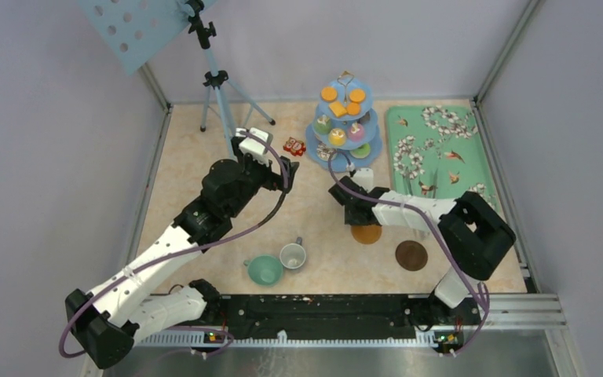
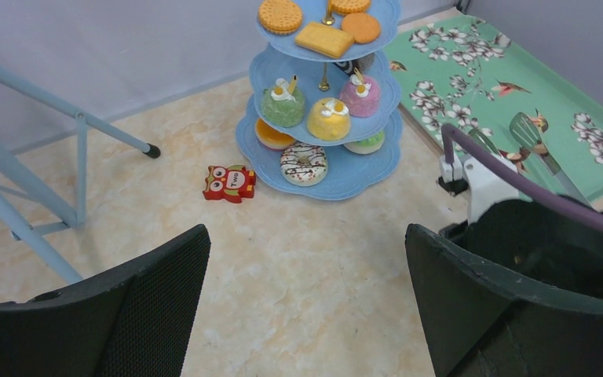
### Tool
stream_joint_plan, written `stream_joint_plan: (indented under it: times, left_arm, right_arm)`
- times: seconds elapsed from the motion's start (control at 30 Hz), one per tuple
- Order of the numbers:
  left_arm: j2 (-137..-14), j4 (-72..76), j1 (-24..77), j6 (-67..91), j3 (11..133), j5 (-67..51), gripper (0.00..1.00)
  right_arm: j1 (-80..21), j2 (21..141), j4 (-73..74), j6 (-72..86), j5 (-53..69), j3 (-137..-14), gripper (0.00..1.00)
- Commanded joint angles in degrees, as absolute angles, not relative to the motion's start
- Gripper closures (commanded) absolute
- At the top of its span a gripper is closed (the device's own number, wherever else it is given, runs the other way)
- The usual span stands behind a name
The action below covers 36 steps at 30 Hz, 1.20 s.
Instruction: Serve the afternoon tea
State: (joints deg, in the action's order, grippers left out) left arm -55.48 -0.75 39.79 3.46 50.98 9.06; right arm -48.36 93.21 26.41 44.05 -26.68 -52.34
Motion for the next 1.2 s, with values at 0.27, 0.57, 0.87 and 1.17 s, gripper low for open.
stream_joint_plan:
  times: [0.27,0.57,0.87,1.17]
  left_arm:
    - [-53.18,2.90,39.64,3.15,50.10,12.17,0.01]
    - [-53.38,2.90,39.64,3.15,50.16,12.04,0.01]
    - [-53.69,2.81,39.66,3.11,50.18,12.03,0.01]
    - [-53.96,2.81,39.68,3.04,50.06,12.59,0.01]
  right_arm:
    - [-40.43,102.63,13.36,31.04,-28.12,-61.16,0.64]
    - [-38.51,105.11,6.64,28.47,-29.97,-61.49,0.64]
    - [-36.90,105.70,3.18,24.01,-31.04,-63.04,0.64]
    - [-37.89,94.55,11.80,23.22,-27.30,-66.58,0.51]
